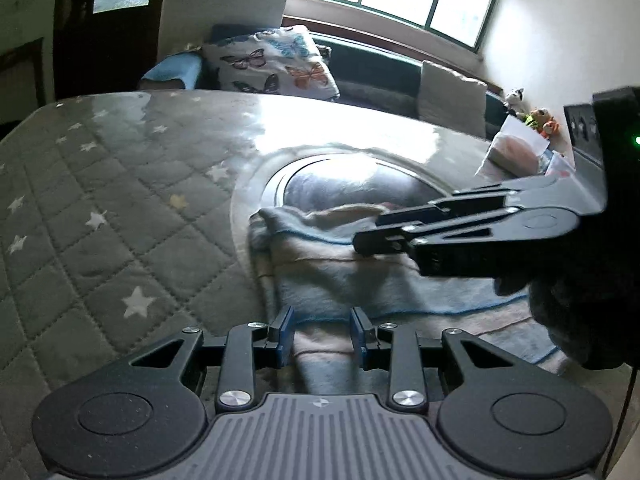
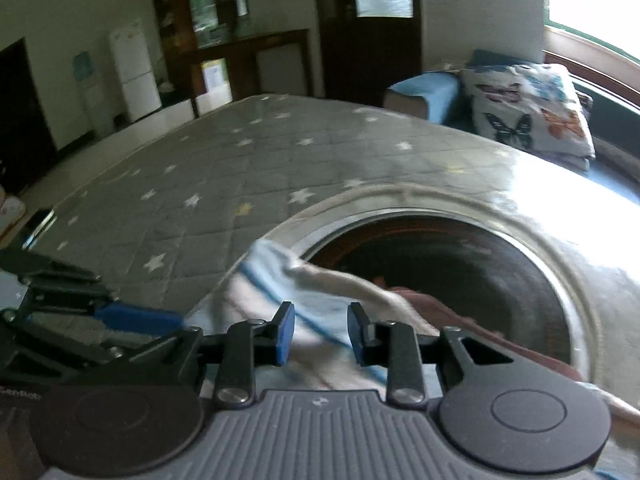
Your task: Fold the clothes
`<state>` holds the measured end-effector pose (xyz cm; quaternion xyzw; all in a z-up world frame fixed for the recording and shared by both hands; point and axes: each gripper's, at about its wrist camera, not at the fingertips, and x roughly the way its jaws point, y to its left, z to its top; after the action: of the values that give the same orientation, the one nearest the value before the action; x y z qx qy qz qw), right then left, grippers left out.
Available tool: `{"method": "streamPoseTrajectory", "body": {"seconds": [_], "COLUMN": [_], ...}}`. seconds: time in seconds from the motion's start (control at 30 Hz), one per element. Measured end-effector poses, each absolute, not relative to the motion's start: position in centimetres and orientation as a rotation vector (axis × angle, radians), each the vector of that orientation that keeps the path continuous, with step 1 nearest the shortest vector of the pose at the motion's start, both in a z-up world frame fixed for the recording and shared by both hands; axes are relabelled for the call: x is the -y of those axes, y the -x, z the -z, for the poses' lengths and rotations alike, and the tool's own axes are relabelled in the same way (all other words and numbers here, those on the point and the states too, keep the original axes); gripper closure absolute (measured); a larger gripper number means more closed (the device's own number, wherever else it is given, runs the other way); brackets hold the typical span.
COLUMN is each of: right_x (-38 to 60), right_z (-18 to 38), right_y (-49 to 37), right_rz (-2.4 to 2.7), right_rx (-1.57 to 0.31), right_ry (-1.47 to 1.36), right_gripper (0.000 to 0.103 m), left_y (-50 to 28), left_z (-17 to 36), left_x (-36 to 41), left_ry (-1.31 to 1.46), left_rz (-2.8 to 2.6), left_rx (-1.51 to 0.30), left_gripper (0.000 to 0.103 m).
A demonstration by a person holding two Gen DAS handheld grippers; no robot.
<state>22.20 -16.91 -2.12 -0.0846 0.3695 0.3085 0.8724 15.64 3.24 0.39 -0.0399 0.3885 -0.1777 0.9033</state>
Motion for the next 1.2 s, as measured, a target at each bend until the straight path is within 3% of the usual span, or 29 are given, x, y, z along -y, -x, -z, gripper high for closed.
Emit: {"method": "streamPoseTrajectory", "body": {"seconds": [0.3, 0.4, 0.63, 0.97, 1.07, 1.2], "right_x": [16.8, 17.4, 17.2, 12.0, 10.7, 10.6], "right_z": [2.1, 1.0, -0.2, 1.4, 2.5, 3.0], "right_y": [-22.8, -20.9, -14.8, -9.0, -8.3, -8.2], "right_rz": [-0.609, -0.645, -0.762, -0.939, -0.918, -0.866], "right_rx": [-0.779, -0.762, -0.730, -0.680, -0.666, -0.669], "right_ry": [0.163, 0.173, 0.256, 0.403, 0.454, 0.462], "right_gripper": [0.072, 0.059, 0.059, 0.058, 0.060, 0.079], "left_y": [-15.2, -15.2, -15.8, -16.2, -16.4, -16.4], "left_z": [-0.1, -0.1, -0.2, -0.3, -0.3, -0.7], "left_x": [-4.7, -4.7, -5.4, -6.4, -6.8, -7.3], "left_ry": [0.112, 0.120, 0.193, 0.267, 0.297, 0.315], "left_rz": [0.324, 0.337, 0.355, 0.345, 0.333, 0.322], "left_rx": [-0.829, -0.833, -0.861, -0.899, -0.906, -0.897], "left_gripper": [0.066, 0.068, 0.088, 0.089, 0.089, 0.088]}}
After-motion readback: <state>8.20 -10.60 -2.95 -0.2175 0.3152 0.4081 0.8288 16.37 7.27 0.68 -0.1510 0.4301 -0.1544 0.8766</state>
